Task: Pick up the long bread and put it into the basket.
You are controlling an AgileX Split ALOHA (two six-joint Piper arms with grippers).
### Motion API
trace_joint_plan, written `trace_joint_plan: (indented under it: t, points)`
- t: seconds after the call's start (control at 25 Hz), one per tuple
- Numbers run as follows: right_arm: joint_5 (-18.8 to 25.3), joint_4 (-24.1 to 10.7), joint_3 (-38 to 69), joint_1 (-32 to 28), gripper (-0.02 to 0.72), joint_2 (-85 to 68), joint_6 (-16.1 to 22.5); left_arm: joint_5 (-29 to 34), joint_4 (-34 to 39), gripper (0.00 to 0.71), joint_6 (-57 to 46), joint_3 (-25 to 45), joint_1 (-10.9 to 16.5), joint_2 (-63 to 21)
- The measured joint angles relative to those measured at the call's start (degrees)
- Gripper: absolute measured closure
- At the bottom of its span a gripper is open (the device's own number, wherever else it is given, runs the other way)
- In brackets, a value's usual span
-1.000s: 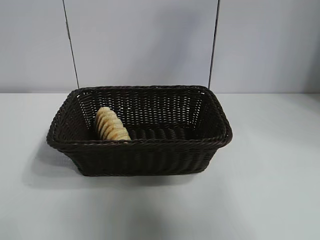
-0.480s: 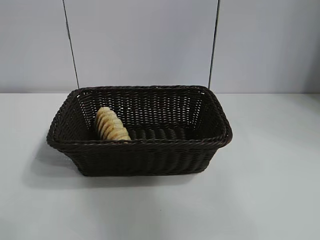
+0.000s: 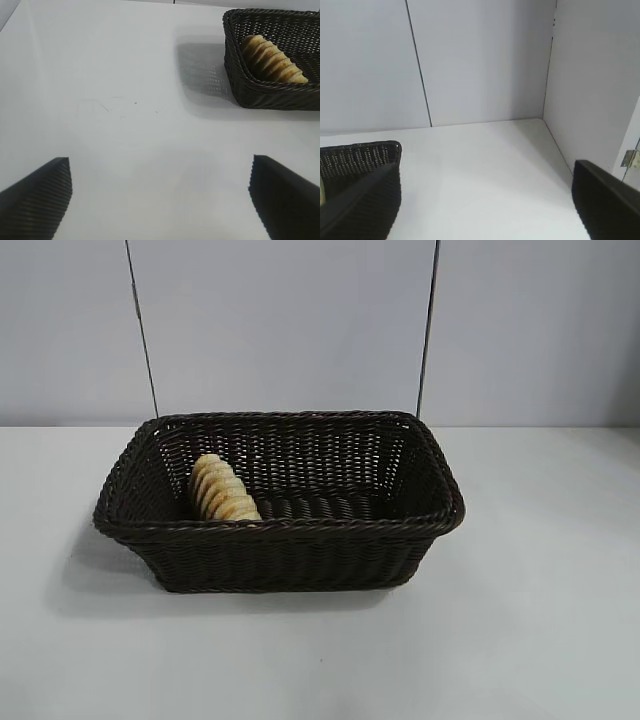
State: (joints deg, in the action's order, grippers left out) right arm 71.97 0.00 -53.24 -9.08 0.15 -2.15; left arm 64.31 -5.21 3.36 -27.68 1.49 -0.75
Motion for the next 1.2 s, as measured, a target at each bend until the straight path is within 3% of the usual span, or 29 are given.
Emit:
trace_joint_plan:
  t: [0.64, 1.2]
  points:
    - [-0.3, 0.0, 16.5, 0.0, 0.041, -1.5, 0.0, 0.0, 0.0, 0.015, 0.0, 0.0, 0.0, 0.0]
    - [-5.2, 0.5, 24.2, 0.0, 0.041, -1.5, 0.0, 0.0, 0.0, 0.015, 0.0, 0.0, 0.0, 0.0]
